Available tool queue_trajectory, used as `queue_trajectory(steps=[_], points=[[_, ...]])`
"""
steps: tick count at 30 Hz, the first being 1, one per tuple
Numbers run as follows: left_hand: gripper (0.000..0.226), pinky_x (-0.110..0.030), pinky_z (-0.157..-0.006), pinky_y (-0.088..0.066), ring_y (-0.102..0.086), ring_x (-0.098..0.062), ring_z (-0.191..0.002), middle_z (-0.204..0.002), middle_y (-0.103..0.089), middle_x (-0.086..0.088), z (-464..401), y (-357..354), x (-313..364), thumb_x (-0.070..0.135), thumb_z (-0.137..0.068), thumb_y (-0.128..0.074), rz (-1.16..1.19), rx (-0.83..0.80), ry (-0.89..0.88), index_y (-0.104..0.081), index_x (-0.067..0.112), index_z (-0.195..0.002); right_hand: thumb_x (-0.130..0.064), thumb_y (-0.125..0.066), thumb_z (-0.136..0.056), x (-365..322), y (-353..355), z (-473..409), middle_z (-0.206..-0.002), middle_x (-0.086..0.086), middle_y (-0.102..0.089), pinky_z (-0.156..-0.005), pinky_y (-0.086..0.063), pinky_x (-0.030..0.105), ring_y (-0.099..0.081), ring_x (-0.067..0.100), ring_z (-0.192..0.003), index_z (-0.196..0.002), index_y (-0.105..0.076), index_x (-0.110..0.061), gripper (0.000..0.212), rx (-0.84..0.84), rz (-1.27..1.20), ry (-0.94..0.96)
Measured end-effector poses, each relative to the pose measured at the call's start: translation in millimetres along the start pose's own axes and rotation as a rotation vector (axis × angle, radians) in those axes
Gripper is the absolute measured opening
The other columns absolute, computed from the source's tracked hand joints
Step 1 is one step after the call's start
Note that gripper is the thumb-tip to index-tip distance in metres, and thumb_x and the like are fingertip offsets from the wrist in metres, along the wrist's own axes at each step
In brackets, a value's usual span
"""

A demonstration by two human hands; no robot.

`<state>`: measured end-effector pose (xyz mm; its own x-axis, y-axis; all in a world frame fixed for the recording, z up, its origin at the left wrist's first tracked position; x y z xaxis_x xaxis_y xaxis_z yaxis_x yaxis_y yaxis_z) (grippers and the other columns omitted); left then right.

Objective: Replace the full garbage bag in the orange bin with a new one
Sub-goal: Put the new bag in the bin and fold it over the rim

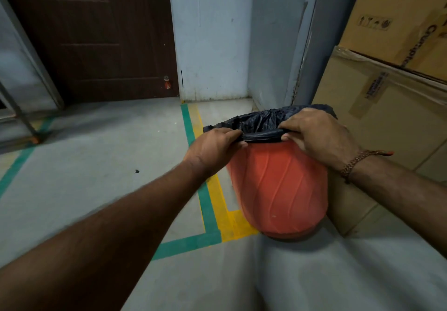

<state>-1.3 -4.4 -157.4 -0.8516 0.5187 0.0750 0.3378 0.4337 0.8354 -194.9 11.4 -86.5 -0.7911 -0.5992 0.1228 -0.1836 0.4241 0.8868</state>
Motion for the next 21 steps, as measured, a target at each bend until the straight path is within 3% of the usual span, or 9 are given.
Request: queue_trajectory(steps=[3, 7, 10, 12, 15, 18, 21], points=[[0.037, -0.039, -0.063, -0.054, -0.067, -0.029, -0.088, -0.099, -0.07, -0.004, -2.4, 5.8, 6.3, 0.05, -0.1, -0.049, -0.017, 0.009, -0.014, -0.065, 0.017, -0.109, -0.021, -0.078, -0.089, 0.0, 3.2, 2.6, -0.099, 0.007, -0.078, -0.087, -0.055, 0.042, -0.069, 0.03, -0.092, -0.109, -0.079, -0.01, 0.023, 0.002, -0.02, 0.013], [0.017, -0.036, -0.061, -0.046, -0.065, -0.032, -0.081, -0.082, -0.07, -0.005, -7.3, 7.2, 29.2, 0.033, -0.092, -0.06, -0.306, -0.063, -0.158, -0.061, 0.016, -0.09, -0.024, -0.077, -0.089, 2.6, 2.5, 3.1, -0.102, 0.006, -0.078, -0.089, -0.055, 0.044, -0.068, 0.027, -0.096, -0.11, -0.078, -0.013, 0.024, -0.04, 0.005, -0.027], [0.013, -0.033, -0.056, -0.043, -0.065, -0.03, -0.068, -0.073, -0.068, -0.004, -8.1, 5.5, 43.8, 0.022, -0.084, -0.071, -0.405, -0.085, -0.168, -0.059, 0.017, -0.084, -0.033, -0.072, -0.09, 0.8, 4.6, -0.2, -0.107, 0.0, -0.074, -0.093, -0.053, 0.044, -0.06, 0.024, -0.107, -0.111, -0.077, -0.024, 0.024, -0.095, 0.155, -0.104], [0.005, -0.033, -0.052, -0.037, -0.068, -0.03, -0.067, -0.08, -0.068, -0.004, -8.1, 5.9, 52.7, 0.017, -0.091, -0.061, -0.37, -0.092, -0.111, -0.058, 0.016, -0.094, -0.043, -0.069, -0.088, -15.3, 8.8, -3.7, -0.111, -0.007, -0.072, -0.095, -0.048, 0.042, -0.053, 0.022, -0.111, -0.113, -0.076, -0.027, 0.031, -0.07, 0.253, -0.07], [0.019, -0.034, -0.049, -0.033, -0.072, -0.031, -0.076, -0.1, -0.067, -0.004, -8.4, 3.1, 54.9, 0.014, -0.101, -0.046, -0.336, -0.084, -0.004, -0.053, 0.014, -0.118, -0.053, -0.062, -0.093, -44.3, 5.7, -4.5, -0.112, -0.007, -0.072, -0.087, -0.048, 0.04, -0.054, 0.023, -0.106, -0.128, -0.069, -0.028, 0.043, -0.057, 0.2, 0.018], [0.026, -0.038, -0.047, -0.041, -0.071, -0.034, -0.078, -0.107, -0.066, -0.006, -8.1, -3.1, 48.2, 0.017, -0.103, -0.05, -0.224, -0.02, 0.001, -0.049, 0.014, -0.129, -0.032, -0.064, -0.097, -40.4, -8.0, -5.5, -0.108, -0.002, -0.071, -0.083, -0.056, 0.041, -0.064, 0.025, -0.103, -0.122, -0.071, -0.026, 0.027, -0.052, 0.057, -0.034], [0.043, -0.044, -0.064, -0.056, -0.07, -0.034, -0.094, -0.12, -0.069, -0.008, -3.4, -5.7, 41.3, 0.043, -0.103, -0.052, 0.091, -0.02, -0.005, -0.051, 0.017, -0.137, -0.017, -0.067, -0.093, -23.8, -11.0, -6.6, -0.099, 0.003, -0.074, -0.084, -0.057, 0.045, -0.07, 0.027, -0.097, -0.105, -0.073, -0.02, 0.014, -0.01, -0.042, -0.116]])
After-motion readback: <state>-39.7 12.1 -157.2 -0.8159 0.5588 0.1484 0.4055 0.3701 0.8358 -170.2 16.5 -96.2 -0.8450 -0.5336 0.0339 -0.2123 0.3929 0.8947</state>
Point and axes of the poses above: each hand's wrist, its own z-axis away from the middle knuckle, its own y-axis out of the back of the hand, x = y × z, the point moved 7 cm from there along -z, towards the middle knuckle
